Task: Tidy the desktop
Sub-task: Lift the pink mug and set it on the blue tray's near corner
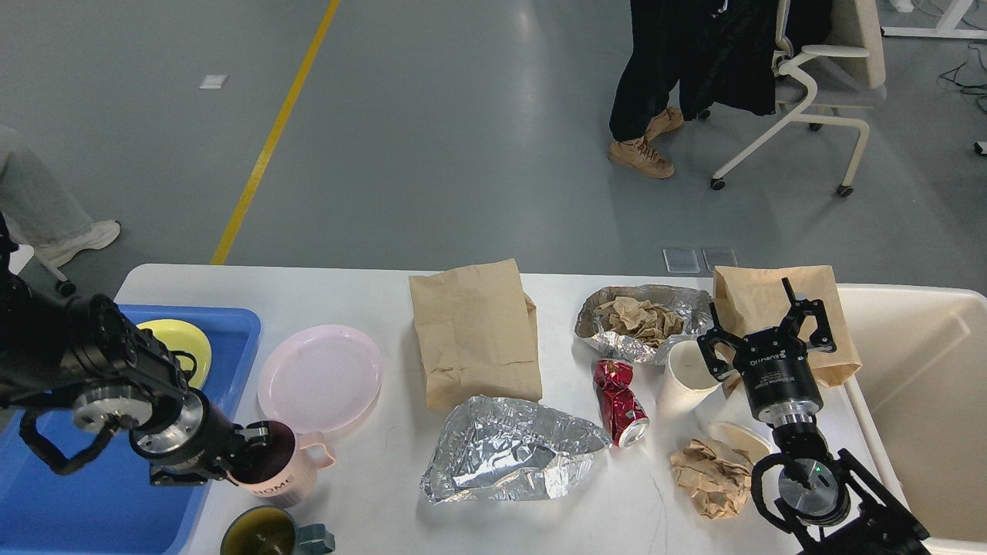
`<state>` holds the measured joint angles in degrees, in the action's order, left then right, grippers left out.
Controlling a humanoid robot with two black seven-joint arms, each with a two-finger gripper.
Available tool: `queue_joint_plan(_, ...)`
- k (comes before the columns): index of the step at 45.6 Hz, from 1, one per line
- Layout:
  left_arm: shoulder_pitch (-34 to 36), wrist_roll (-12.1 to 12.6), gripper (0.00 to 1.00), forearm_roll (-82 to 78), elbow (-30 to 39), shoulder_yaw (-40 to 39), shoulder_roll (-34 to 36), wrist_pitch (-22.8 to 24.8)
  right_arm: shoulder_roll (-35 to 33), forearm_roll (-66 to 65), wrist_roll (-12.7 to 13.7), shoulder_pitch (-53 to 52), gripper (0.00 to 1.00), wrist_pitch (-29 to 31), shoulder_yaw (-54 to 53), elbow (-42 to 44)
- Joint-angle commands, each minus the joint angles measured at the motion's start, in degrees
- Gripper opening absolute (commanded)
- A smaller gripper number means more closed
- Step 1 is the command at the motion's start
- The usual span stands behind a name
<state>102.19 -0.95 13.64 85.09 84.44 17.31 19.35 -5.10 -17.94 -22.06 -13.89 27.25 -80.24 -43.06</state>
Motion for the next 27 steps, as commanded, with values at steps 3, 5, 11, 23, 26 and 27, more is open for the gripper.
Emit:
queue_joint_plan(3,20.75,-0.10,0.00,-0.10,8.60,6.78,0.27,9.90,0.00,0.01,0.00,0.00,1.00,0.00,0.00,0.00)
queue_joint_plan(5,26.02,-0.19,0.00,-0.10,9.92,8.11,-0.08,13.85,0.00,0.01,0.00,0.00,1.00,0.00,0.00,0.00)
queue_joint_plan(11,40.70,-0.28,0.00,-0.10,13.52,11.53,-1.14,24.49,0.00,0.01,0.00,0.00,1.00,0.00,0.00,0.00)
queue_joint_plan(23,58.30,-3.79,0.00,-0.10,15.81,16.72,-5.98,35.65,0.00,0.01,0.00,0.00,1.00,0.00,0.00,0.00)
queue_joint_plan(26,58.57,-3.79,0.00,-0.10,15.81,17.25,-5.54,35.65,0.00,0.01,0.00,0.00,1.00,0.00,0.00,0.00)
queue_joint_plan(27,58.48,-3.79,0.00,-0.10,15.72,17.60,-5.45,35.65,0.00,0.01,0.00,0.00,1.00,0.00,0.00,0.00)
